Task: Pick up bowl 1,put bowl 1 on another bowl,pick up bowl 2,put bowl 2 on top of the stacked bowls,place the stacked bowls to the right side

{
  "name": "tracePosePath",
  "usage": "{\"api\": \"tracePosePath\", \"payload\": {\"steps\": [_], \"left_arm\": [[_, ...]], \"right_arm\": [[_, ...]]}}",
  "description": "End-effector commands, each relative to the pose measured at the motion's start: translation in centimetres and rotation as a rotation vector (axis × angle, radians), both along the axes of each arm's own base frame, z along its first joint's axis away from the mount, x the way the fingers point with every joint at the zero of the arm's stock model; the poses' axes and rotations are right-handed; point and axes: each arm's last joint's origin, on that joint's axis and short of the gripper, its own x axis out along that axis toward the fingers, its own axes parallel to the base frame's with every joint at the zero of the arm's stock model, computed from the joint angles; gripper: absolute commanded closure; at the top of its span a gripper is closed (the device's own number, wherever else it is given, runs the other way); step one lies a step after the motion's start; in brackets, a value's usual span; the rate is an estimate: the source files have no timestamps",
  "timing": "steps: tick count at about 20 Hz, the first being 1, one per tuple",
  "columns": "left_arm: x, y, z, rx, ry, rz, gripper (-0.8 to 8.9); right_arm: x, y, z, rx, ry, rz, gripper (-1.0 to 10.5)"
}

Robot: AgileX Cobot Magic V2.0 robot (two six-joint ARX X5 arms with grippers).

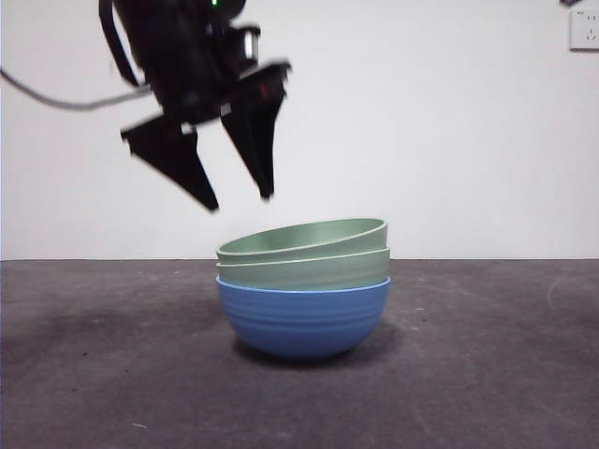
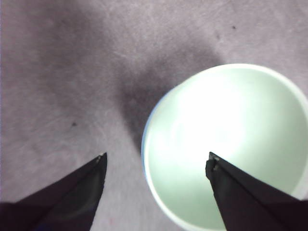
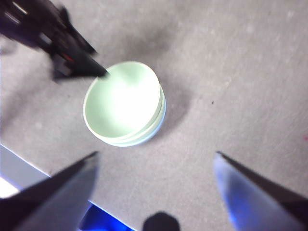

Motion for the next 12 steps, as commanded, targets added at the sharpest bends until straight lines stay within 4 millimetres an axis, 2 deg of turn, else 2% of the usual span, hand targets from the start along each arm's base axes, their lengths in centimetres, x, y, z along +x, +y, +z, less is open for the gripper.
{"api": "tracePosePath", "payload": {"steps": [1, 7, 12], "left_arm": [[-0.6, 0.3, 2.8, 0.024, -0.019, -0.055, 4.63], [-3.3, 2.2, 10.7, 0.031, -0.109, -0.093, 4.63], [-7.0, 4.6, 14.8, -0.028, -0.222, -0.086, 4.63]], "right_arm": [[1.4, 0.9, -0.9, -0.02, 0.043, -0.005, 4.7], [7.5, 5.1, -5.2, -0.003, 0.173, 0.001, 4.7], [12.0, 7.7, -10.9, -0.029, 0.315, -0.03, 4.7]]}}
